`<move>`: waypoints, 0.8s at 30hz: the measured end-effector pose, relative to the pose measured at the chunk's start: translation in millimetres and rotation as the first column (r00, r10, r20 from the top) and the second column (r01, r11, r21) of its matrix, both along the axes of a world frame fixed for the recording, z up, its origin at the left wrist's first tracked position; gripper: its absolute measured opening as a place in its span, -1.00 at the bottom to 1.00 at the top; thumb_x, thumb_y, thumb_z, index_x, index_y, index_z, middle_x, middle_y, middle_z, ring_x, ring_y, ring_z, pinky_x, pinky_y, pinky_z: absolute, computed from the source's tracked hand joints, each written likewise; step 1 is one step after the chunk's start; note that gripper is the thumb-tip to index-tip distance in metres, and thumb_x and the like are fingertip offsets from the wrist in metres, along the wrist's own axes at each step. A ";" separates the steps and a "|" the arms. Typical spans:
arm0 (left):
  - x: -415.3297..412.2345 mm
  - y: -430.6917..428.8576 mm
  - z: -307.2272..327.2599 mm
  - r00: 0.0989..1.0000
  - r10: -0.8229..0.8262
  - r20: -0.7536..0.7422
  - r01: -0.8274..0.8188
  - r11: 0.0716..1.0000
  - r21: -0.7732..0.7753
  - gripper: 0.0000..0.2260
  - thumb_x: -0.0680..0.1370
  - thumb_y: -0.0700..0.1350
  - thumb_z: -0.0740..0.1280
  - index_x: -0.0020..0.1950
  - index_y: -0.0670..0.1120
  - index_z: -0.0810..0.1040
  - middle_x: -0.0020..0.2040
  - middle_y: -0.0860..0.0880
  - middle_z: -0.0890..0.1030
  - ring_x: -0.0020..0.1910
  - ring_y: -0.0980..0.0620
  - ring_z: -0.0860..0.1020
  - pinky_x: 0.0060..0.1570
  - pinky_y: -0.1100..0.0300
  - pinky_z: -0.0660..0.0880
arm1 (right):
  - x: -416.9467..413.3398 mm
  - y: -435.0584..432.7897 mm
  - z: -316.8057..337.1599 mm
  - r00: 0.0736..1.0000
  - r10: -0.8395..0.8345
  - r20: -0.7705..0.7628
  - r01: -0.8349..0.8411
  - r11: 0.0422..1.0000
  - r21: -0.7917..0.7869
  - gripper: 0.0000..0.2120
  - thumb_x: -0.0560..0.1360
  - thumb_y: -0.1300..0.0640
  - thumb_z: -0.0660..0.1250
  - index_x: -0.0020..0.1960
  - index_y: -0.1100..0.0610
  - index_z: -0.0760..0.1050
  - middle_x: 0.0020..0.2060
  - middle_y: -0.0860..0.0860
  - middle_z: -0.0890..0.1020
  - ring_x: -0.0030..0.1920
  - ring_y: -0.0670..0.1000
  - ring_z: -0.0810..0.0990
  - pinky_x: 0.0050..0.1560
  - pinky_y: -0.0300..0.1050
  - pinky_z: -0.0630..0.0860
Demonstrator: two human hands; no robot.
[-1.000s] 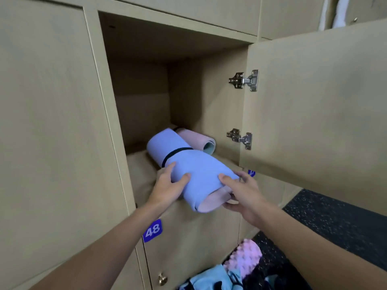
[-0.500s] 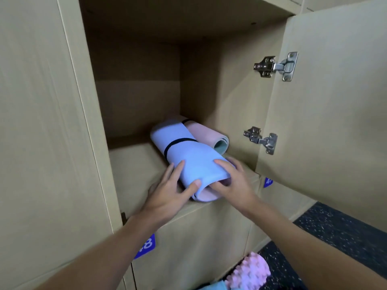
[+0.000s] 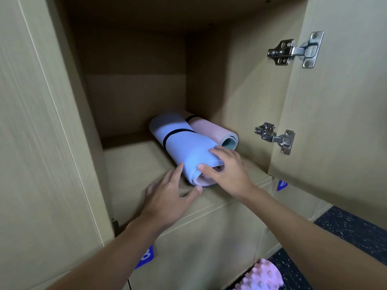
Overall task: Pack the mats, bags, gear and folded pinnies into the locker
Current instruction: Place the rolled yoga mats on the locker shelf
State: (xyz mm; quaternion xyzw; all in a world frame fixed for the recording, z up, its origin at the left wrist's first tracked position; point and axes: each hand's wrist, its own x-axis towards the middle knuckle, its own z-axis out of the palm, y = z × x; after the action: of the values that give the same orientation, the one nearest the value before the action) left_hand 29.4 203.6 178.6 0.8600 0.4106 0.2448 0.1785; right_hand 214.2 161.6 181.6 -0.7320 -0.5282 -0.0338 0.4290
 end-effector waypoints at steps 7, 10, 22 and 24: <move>-0.2 -0.1 -4.1 0.989 0.002 -0.145 0.001 1.000 0.020 -0.04 0.35 0.51 0.26 0.60 0.09 0.02 0.51 0.08 0.33 0.51 0.10 0.23 0.52 0.00 0.03 | 4.6 23.0 3.7 0.959 -0.026 0.284 0.031 0.999 -0.013 -0.15 0.24 -0.53 0.13 0.33 -0.02 0.49 0.38 -0.15 0.45 0.46 -0.11 0.24 0.37 -0.14 -0.01; 0.1 0.7 -6.2 0.979 -0.016 -0.202 0.022 0.999 0.026 0.03 0.30 0.55 0.23 0.60 0.12 -0.07 0.50 0.09 0.31 0.51 0.10 0.19 0.52 -0.02 0.02 | 12.5 27.3 1.0 0.982 0.014 0.189 -0.013 1.000 -0.007 -0.24 0.32 -0.38 0.42 0.33 0.10 0.52 0.37 -0.05 0.51 0.45 -0.06 0.34 0.42 -0.14 0.11; 4.5 -1.6 -9.3 0.948 -0.055 -0.313 0.082 0.994 0.071 -0.18 0.33 0.53 0.24 0.50 0.17 0.26 0.54 0.11 0.20 0.57 0.06 0.04 0.49 -0.03 -0.08 | 27.3 63.9 -6.8 0.997 0.013 0.075 -0.010 0.999 -0.040 -0.24 0.37 -0.30 0.45 0.43 0.09 0.42 0.43 0.01 0.43 0.45 -0.01 0.35 0.42 0.00 0.32; 3.6 -1.9 -8.9 0.952 -0.045 -0.303 0.071 0.995 0.076 -0.19 0.33 0.52 0.24 0.50 0.18 0.26 0.54 0.11 0.20 0.57 0.06 0.05 0.49 -0.03 -0.08 | 25.9 71.4 -4.3 0.998 0.010 0.068 -0.007 0.999 -0.043 -0.23 0.37 -0.31 0.44 0.43 0.07 0.42 0.44 0.00 0.42 0.45 -0.01 0.35 0.43 0.01 0.32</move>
State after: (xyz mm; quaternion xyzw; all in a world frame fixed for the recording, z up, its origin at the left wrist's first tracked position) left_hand 33.0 201.8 169.6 0.9058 0.3966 0.1229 0.0839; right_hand 240.1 233.0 177.3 -0.7371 -0.5461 -0.0456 0.3955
